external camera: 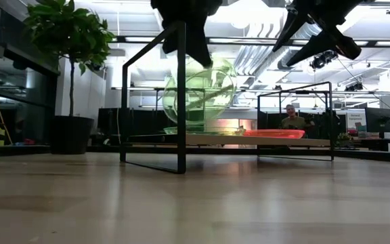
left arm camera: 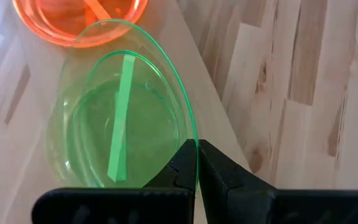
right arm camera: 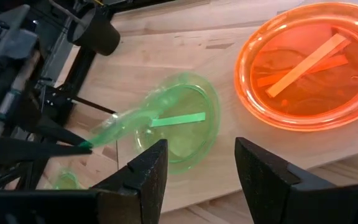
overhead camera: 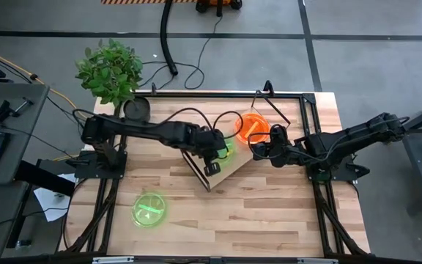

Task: Place and stack plates onto a shelf
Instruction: Stack the top green plate on the top of the green plate on the shelf, then stack the green plate on the top of the green plate on the shelf

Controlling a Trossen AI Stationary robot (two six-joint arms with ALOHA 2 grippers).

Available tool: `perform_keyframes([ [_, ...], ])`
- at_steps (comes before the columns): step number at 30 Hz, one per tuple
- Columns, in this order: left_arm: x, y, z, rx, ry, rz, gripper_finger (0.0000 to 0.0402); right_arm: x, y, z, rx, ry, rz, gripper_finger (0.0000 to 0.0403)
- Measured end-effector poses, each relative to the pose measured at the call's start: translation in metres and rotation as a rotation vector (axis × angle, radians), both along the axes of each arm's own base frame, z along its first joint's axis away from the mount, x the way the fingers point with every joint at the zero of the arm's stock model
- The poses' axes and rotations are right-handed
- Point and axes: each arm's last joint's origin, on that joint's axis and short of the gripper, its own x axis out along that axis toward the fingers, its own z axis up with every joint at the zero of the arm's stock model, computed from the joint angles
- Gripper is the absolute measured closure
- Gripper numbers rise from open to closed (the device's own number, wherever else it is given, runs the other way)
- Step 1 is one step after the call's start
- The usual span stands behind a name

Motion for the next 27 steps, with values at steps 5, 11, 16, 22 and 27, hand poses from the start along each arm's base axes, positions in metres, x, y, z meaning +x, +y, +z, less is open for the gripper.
perform_keyframes([
  [5, 0.004, -0.002, -0.006, 0.0, 0.01, -0.007, 0.04, 0.0, 0.0, 0.0, -0.001, 0.002, 0.0, 0.0233],
  [11, 0.005, -0.001, -0.012, 0.041, 0.035, 0.012, 0.038, 0.0, 0.0, 0.0, 0.0, -0.001, 0.0, 0.0233],
  [16, 0.005, 0.0, -0.011, 0.055, 0.029, 0.005, 0.0342, 0.0, 0.0, 0.0, 0.003, 0.0, 0.002, 0.0233],
  [22, 0.006, 0.003, -0.011, 0.067, 0.029, 0.021, 0.0292, 0.001, 0.0, 0.0, 0.014, -0.004, 0.011, 0.0233],
  [27, -0.002, 0.005, 0.009, -0.01, -0.04, -0.017, 0.0267, 0.002, 0.002, 0.001, 0.037, -0.021, 0.028, 0.0233],
])
